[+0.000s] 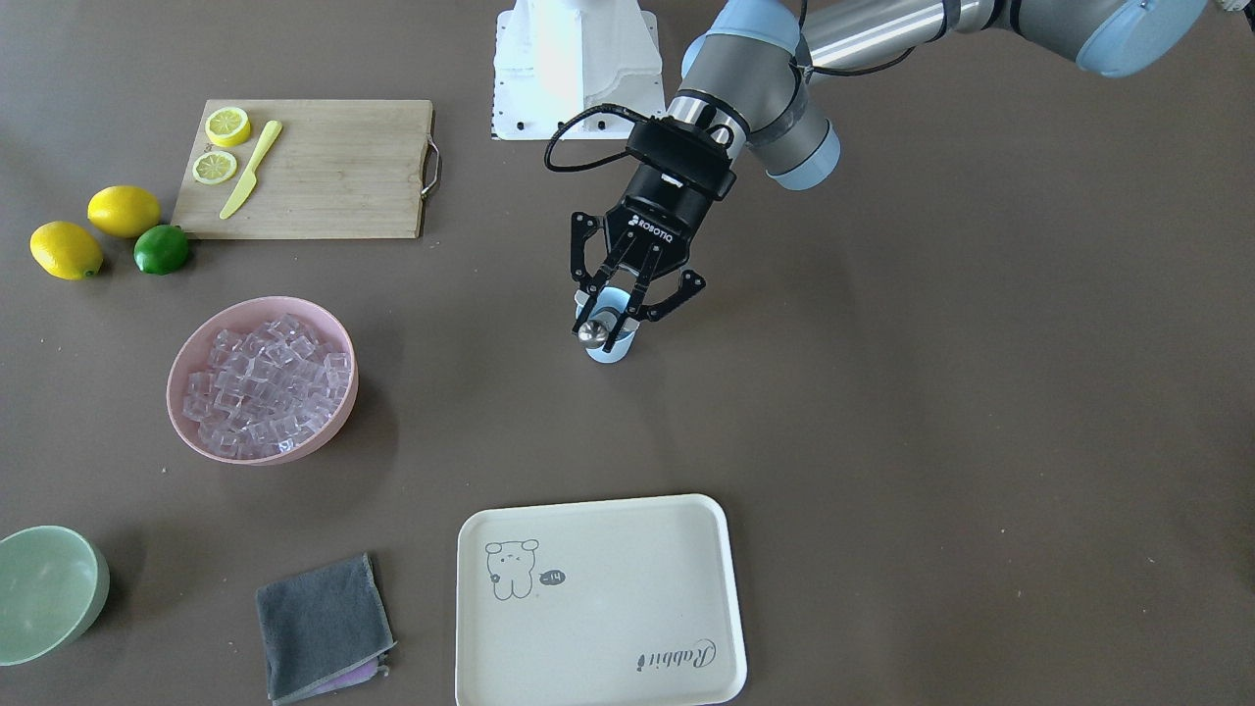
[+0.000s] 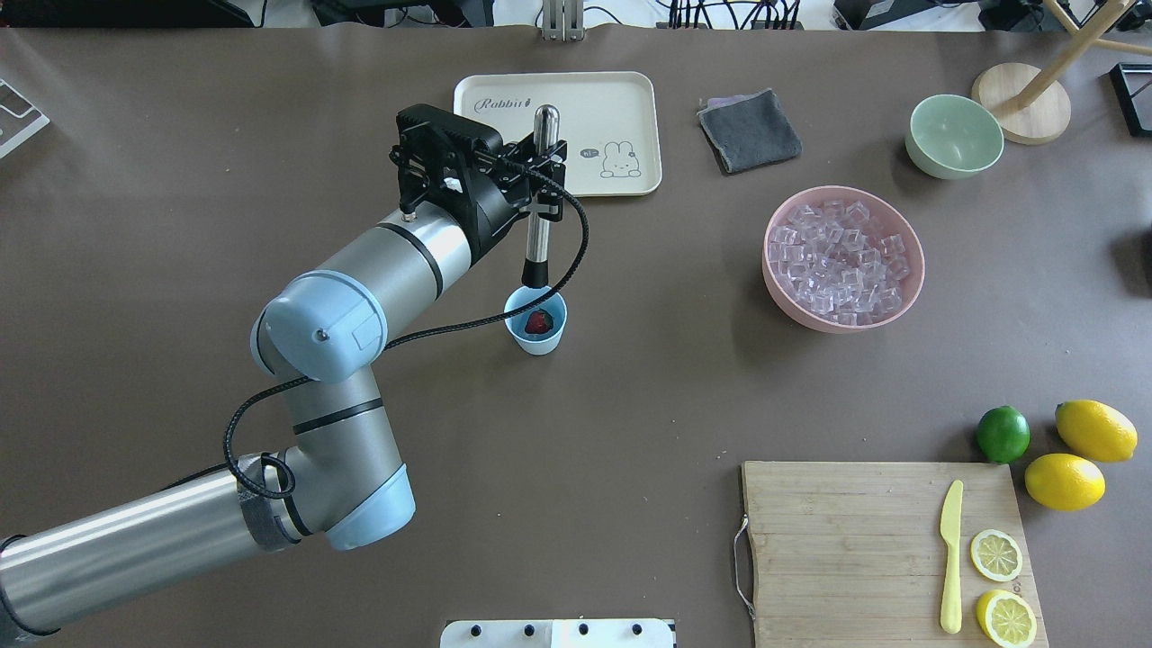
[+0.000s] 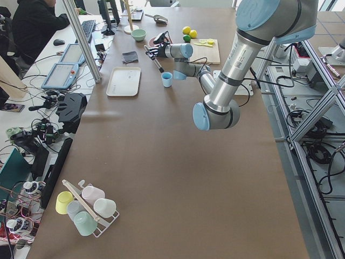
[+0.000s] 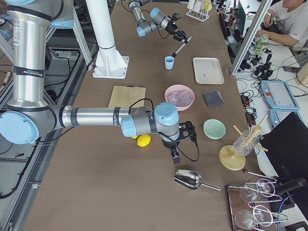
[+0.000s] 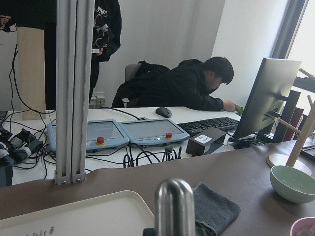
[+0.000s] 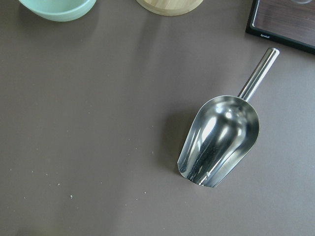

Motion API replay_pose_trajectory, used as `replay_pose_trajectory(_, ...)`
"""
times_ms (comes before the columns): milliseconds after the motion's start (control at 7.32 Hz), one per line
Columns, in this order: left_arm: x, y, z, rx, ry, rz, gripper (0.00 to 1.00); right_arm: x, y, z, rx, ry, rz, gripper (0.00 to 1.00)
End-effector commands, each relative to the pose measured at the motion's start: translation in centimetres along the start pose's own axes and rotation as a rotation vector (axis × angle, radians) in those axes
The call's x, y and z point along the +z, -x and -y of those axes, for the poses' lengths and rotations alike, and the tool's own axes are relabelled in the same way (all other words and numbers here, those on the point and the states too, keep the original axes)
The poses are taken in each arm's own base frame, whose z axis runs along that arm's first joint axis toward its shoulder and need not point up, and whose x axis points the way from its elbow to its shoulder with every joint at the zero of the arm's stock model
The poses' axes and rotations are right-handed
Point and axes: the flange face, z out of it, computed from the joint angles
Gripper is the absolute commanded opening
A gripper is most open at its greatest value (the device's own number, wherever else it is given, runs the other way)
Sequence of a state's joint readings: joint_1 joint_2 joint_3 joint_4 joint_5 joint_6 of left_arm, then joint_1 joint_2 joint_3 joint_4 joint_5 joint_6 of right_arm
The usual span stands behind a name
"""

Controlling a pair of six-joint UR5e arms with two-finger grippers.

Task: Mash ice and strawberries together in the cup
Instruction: 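Press the muddler up and down inside the cup with the left gripper, then lift the muddler out and carry it back with the left gripper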

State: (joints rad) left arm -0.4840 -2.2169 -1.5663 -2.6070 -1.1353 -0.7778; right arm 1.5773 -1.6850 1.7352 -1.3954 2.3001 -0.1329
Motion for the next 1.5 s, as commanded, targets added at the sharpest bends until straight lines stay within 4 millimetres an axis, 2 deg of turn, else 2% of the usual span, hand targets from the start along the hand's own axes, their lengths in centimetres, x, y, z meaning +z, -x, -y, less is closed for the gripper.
replay_pose_trajectory(0,-0.3,-0.3,-2.0,0.003,0.028,-0.005,0.0,0.1,-0.1,0.0,0.001,0.003,0.0,0.99)
replay_pose_trajectory(273,-0.9,-1.6,-4.4,-0.005,0.061,-0.021,0.0,0.0,0.0,0.2,0.0,-0.001,-0.001,0.99)
replay_pose_trajectory(547,-0.1,-1.2,-5.5,0.01,0.08,-0.001,0.0,0.5,-0.4,0.1,0.007,0.007,-0.001,0.99)
replay_pose_trajectory(683,0.2,-1.5,-5.0,0.007,0.075,-0.004,0.0,0.5,-0.5,0.1,0.008,0.009,-0.001,0.99)
replay_pose_trajectory(820,0.3,-1.0,-3.5,0.003,0.058,-0.006,0.0,0.5,-0.5,0.1,0.008,0.009,-0.001,0.99)
replay_pose_trajectory(957,1.2,-1.1,1.0,-0.01,0.054,-0.043,0.0,0.5,-0.5,0.2,0.008,0.009,-0.001,0.99)
replay_pose_trajectory(1094,1.2,1.4,5.8,-0.016,0.084,-0.049,0.0,0.5,-0.5,0.3,0.007,0.007,-0.001,0.99)
replay_pose_trajectory(1230,1.5,5.2,9.1,-0.037,0.144,-0.054,0.0,0.5,-0.4,-0.2,0.008,0.009,-0.001,0.99)
replay_pose_trajectory(1367,0.8,11.0,10.0,-0.106,0.241,-0.053,0.0,0.3,-0.3,0.1,0.004,0.004,-0.003,0.99)
